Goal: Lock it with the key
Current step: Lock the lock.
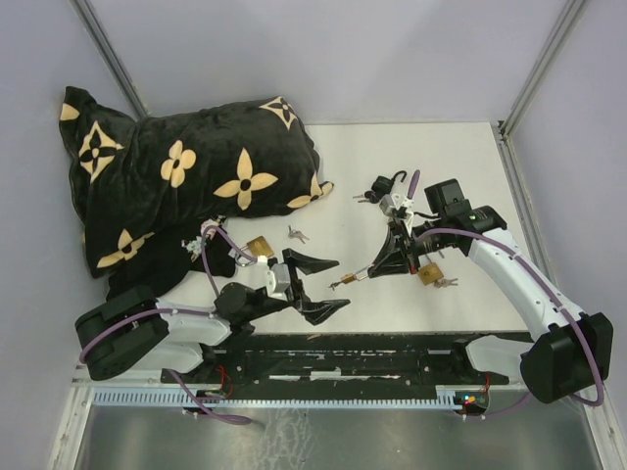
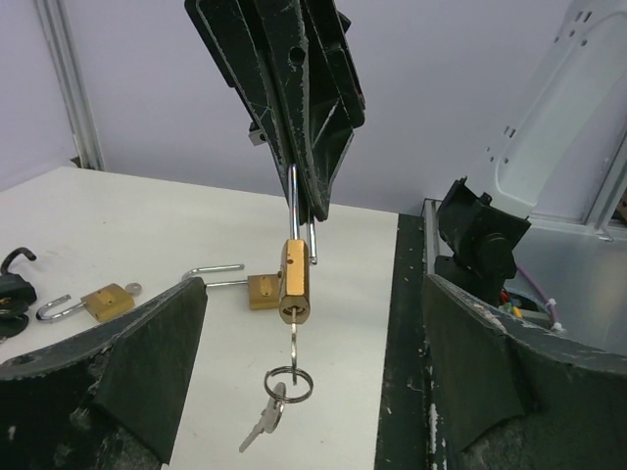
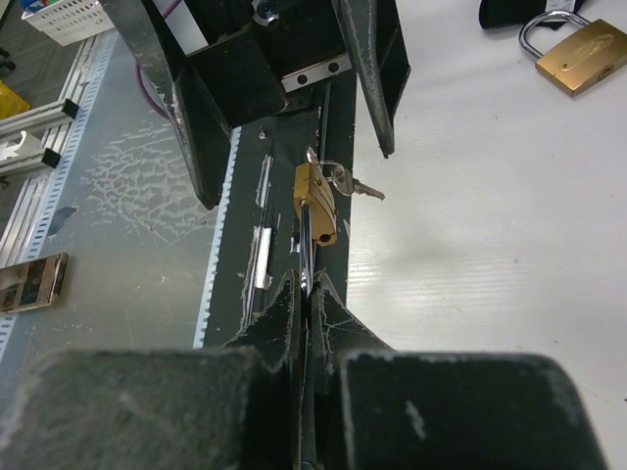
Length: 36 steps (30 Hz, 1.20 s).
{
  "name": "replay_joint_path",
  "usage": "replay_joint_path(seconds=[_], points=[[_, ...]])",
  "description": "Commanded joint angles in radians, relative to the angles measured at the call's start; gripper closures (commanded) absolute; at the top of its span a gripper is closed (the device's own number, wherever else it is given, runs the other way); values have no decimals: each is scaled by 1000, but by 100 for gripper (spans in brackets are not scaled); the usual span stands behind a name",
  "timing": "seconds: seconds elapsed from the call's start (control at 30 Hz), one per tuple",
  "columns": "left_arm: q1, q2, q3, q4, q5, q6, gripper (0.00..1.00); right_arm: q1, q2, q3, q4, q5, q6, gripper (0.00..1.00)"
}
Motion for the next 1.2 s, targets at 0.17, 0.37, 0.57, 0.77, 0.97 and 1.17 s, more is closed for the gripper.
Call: replay_joint_path(seconds=[0.17, 0.37, 0.57, 0.77, 0.97, 1.17], points=[[-6, 55, 54, 91, -21, 70, 11, -3, -29, 46, -16, -74, -41, 98], [-5, 76, 66, 92, -21, 40, 21, -3, -27, 46, -17, -78, -43, 98], [-4, 109, 88, 102, -21, 3, 33, -4, -26, 45, -16, -78, -44, 99], [-6, 126, 94, 105, -28, -9, 45, -3, -29, 43, -17, -79, -44, 98], [-5, 121, 90, 107, -38, -18, 50, -3, -30, 43, -17, -79, -44, 98], [-6, 120, 86, 108, -35, -30, 52, -3, -31, 43, -16, -79, -45, 98]])
